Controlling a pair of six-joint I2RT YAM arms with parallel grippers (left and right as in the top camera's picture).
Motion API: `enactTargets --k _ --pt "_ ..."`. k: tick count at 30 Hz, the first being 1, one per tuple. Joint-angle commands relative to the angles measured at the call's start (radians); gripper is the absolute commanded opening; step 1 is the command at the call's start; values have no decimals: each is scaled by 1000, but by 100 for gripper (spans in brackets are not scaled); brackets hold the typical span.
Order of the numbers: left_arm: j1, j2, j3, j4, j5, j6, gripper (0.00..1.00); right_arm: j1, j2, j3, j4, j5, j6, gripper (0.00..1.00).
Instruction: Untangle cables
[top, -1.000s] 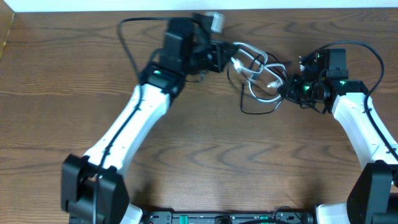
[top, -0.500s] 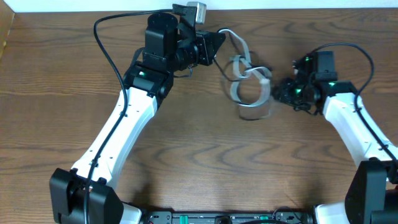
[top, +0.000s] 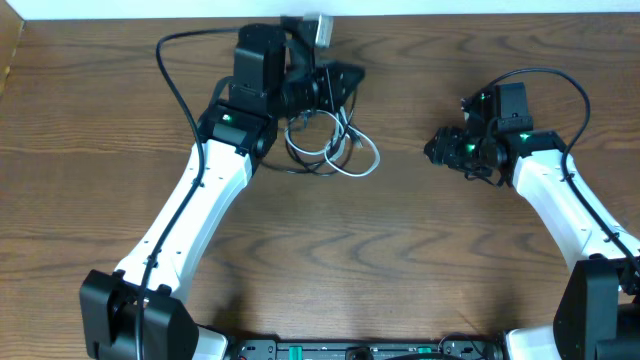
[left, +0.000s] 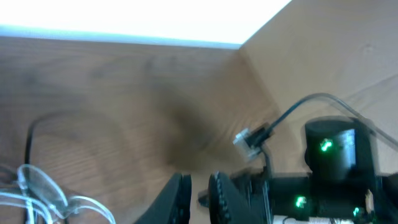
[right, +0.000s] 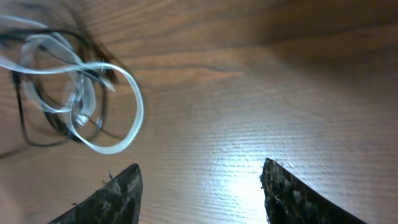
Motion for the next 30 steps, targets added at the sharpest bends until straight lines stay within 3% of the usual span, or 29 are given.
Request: enactTargets --k 1,4,5,7,10,11,12,15,18,22,26,28,30 --pt "12 -19 31 202 121 -58 16 3 8 -4 69 -135 -53 55" --pt "35 -19 58 418 143 -275 16 0 8 -4 188 -338 -104 56" --pt "53 -19 72 562 182 -386 16 -2 8 -4 273 -418 -84 60" --pt "60 -19 76 581 209 -401 16 -2 8 -4 306 -417 -40 61" --pt "74 -19 75 436 227 -341 16 -1 8 -4 311 -372 -10 61" --pt "81 -19 75 348 225 -289 23 -1 8 -4 300 -336 15 61" --pt "96 -19 75 164 186 -188 33 -1 8 -4 282 -290 43 63" --pt "133 -16 73 -221 -82 -41 49 -1 8 -4 240 -212 59 64" --pt "161 -2 57 -440 -341 14 58 -2 8 -4 214 -155 58 64" --pt "182 61 47 -532 -399 94 59 -2 8 -4 200 -104 58 64" --pt "182 185 47 -524 -422 117 59 3 8 -4 187 -80 58 64" --pt "182 245 47 -523 -422 97 59 3 8 -4 178 -79 58 64" --pt "182 301 47 -534 -421 -1 59 3 8 -4 162 -79 58 64"
